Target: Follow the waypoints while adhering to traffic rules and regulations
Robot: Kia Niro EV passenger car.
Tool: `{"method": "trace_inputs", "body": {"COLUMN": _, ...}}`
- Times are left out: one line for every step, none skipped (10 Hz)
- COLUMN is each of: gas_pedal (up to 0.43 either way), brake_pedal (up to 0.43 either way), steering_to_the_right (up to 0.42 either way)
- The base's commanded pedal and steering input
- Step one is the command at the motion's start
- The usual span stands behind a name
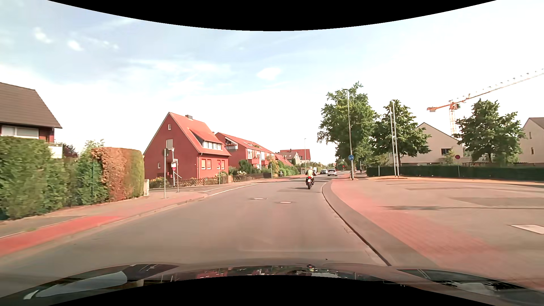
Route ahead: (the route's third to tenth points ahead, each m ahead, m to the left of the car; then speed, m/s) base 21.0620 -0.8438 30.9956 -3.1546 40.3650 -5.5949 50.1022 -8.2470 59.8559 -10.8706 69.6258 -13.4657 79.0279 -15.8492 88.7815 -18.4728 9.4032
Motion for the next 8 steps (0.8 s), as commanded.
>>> {"method": "trace_inputs", "body": {"gas_pedal": 0.209, "brake_pedal": 0.0, "steering_to_the_right": 0.043}}
{"method": "trace_inputs", "body": {"gas_pedal": 0.209, "brake_pedal": 0.0, "steering_to_the_right": 0.043}}
{"method": "trace_inputs", "body": {"gas_pedal": 0.209, "brake_pedal": 0.0, "steering_to_the_right": 0.043}}
{"method": "trace_inputs", "body": {"gas_pedal": 0.209, "brake_pedal": 0.0, "steering_to_the_right": 0.043}}
{"method": "trace_inputs", "body": {"gas_pedal": 0.197, "brake_pedal": 0.0, "steering_to_the_right": 0.043}}
{"method": "trace_inputs", "body": {"gas_pedal": 0.197, "brake_pedal": 0.0, "steering_to_the_right": 0.043}}
{"method": "trace_inputs", "body": {"gas_pedal": 0.197, "brake_pedal": 0.0, "steering_to_the_right": 0.043}}
{"method": "trace_inputs", "body": {"gas_pedal": 0.197, "brake_pedal": 0.0, "steering_to_the_right": 0.041}}
